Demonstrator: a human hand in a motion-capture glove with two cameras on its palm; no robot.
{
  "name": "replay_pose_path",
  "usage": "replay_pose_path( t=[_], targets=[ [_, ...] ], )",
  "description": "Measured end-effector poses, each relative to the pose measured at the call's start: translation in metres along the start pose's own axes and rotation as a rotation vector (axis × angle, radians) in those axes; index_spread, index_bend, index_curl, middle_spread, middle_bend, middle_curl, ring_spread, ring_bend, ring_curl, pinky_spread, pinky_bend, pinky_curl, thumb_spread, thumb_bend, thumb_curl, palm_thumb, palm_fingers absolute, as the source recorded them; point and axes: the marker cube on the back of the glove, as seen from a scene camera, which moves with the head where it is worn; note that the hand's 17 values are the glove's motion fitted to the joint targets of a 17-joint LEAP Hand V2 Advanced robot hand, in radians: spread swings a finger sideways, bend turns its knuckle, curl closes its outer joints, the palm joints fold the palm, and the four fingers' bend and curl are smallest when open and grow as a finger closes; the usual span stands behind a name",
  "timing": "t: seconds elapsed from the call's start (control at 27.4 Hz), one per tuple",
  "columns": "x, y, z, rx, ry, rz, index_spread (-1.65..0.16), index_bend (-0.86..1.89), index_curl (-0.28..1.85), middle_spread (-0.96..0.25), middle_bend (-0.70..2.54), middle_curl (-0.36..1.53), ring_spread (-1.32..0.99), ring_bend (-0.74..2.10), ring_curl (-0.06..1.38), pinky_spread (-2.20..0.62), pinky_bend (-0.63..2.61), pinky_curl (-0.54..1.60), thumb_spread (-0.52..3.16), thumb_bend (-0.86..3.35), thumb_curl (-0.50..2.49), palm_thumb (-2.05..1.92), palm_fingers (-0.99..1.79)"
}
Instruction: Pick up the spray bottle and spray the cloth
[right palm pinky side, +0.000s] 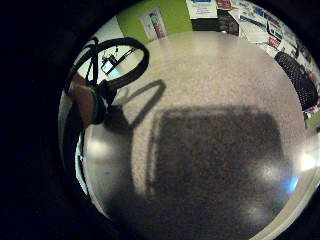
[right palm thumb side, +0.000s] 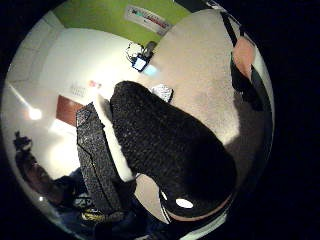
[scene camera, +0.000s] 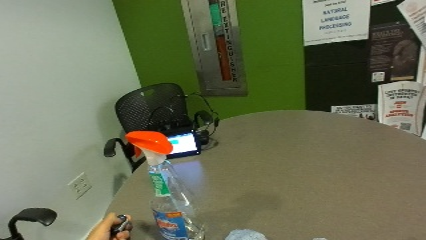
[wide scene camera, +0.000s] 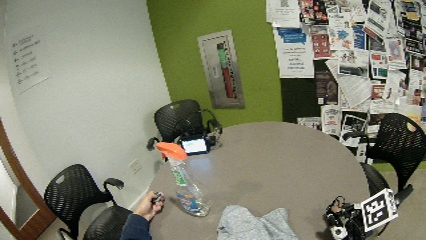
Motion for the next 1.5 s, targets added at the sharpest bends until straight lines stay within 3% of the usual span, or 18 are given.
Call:
replay_pose_path(
  t=[0.44,1.06,1.5],
  targets=[
    [-0.024,-0.018,0.019,-0.038,-0.049,-0.092,-0.21,0.13,0.35,-0.07,0.38,0.50,-0.12,0.55,0.46,-0.25,0.42,0.40,1.17,-0.03,0.21,0.00,1.22],
    [-0.027,-0.016,0.032,-0.087,-0.111,-0.024,-0.21,0.13,0.35,-0.08,0.39,0.50,-0.14,0.57,0.46,-0.26,0.45,0.40,1.13,-0.02,0.22,-0.01,1.22],
    [-0.027,-0.021,0.034,-0.070,-0.132,-0.096,-0.21,0.14,0.35,-0.07,0.41,0.50,-0.13,0.58,0.46,-0.26,0.45,0.40,1.14,-0.02,0.22,0.01,1.22]
  ],
)
